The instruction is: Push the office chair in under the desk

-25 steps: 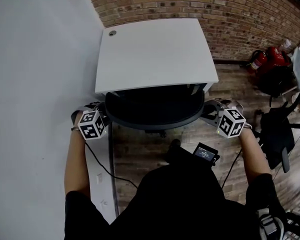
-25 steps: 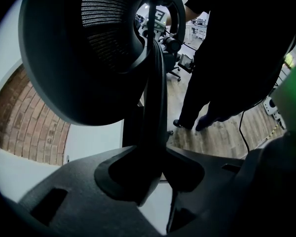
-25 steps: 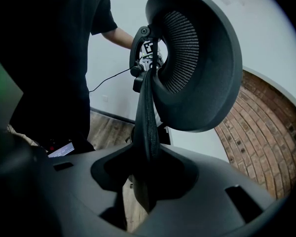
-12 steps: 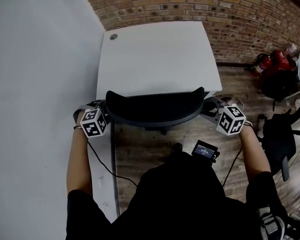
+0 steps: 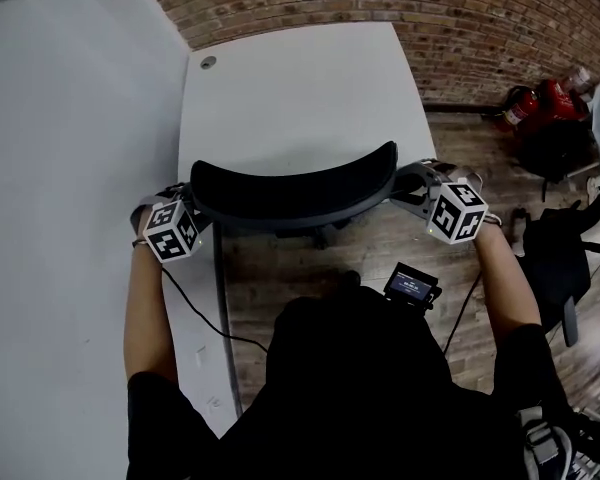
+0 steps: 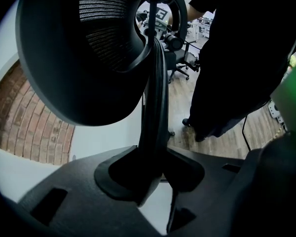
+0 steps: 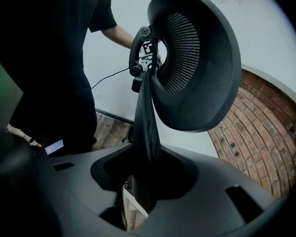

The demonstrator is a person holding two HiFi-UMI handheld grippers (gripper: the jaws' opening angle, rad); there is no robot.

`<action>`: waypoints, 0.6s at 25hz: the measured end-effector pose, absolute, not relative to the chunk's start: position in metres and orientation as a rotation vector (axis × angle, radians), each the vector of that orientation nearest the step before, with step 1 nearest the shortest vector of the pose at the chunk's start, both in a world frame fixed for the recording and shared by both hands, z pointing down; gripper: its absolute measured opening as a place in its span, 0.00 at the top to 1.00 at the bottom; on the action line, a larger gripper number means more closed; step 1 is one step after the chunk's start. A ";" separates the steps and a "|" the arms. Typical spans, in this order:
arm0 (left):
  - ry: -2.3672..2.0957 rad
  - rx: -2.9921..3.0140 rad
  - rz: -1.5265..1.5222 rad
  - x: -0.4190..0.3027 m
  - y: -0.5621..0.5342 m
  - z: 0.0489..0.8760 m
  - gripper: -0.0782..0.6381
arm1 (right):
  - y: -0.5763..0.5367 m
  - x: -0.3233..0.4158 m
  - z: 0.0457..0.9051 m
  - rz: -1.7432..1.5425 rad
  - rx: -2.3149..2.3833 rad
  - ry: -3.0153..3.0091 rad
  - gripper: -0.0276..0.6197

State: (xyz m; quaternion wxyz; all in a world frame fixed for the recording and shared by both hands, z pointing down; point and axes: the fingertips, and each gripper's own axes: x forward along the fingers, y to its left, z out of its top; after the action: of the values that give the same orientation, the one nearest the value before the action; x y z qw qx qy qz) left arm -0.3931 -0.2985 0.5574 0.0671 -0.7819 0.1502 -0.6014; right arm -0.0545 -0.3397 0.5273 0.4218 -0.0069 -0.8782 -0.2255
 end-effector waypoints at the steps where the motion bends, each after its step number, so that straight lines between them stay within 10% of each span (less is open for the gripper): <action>1: 0.455 -2.356 -1.814 -0.393 -0.300 0.558 0.69 | -0.342 -0.054 0.528 -0.567 -0.014 -2.200 0.76; 15: 0.364 -2.414 -1.769 -0.386 -0.300 0.566 0.69 | -0.351 -0.053 0.534 -0.590 0.029 -2.182 0.75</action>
State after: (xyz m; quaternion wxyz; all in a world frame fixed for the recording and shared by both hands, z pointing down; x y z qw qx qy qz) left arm -0.3857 -0.3003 0.5657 0.0633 -0.7991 0.1205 -0.5855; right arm -0.0526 -0.3507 0.5341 0.4267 0.0116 -0.8730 -0.2359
